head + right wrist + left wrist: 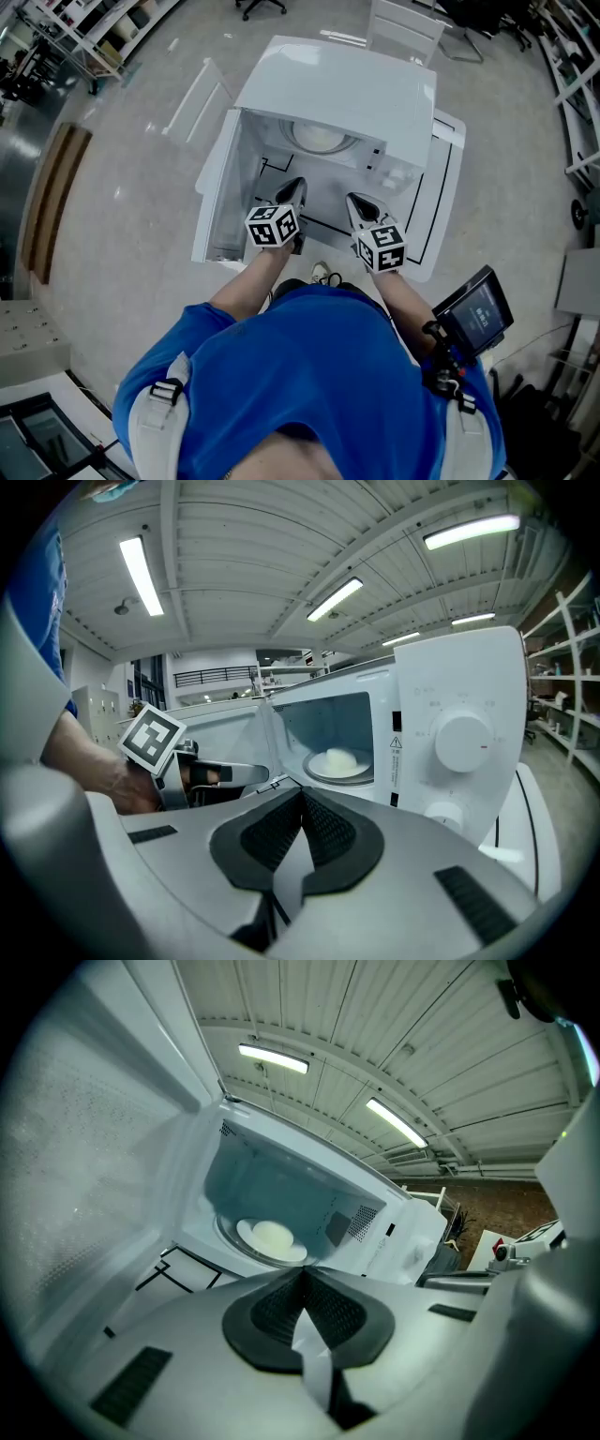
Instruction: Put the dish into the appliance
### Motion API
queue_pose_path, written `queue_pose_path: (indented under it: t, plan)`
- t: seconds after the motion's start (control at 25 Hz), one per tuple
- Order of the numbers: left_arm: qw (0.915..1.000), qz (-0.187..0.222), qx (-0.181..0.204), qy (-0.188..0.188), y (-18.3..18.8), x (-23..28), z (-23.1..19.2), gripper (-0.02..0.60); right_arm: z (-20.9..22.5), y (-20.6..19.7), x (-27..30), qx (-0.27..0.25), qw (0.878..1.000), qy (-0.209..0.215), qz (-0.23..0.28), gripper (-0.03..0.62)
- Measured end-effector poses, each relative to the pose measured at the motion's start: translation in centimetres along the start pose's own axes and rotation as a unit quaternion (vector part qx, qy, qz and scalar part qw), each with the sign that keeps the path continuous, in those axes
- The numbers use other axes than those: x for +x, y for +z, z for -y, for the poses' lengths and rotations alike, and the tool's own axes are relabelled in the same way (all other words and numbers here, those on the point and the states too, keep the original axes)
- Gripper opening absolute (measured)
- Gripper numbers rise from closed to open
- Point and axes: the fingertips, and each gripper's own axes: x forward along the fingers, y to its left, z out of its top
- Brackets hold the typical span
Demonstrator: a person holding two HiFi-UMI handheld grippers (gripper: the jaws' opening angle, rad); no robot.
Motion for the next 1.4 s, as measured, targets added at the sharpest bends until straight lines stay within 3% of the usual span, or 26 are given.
queue_pose_path:
  t: [0.84,1.4]
  plan:
    - [0.9998,0.017,0.008,0.011,-3.4,-6.2,4.1,0.006,-1.4,-3.1,-5.7,0.009,1.000,0.013,0.013,0.002]
    - [0.9993,0.030,0.014,0.018,-3.5,-10.3,5.9,0.006,-3.0,-3.0,-8.7,0.006,1.000,0.018,0.020,0.002]
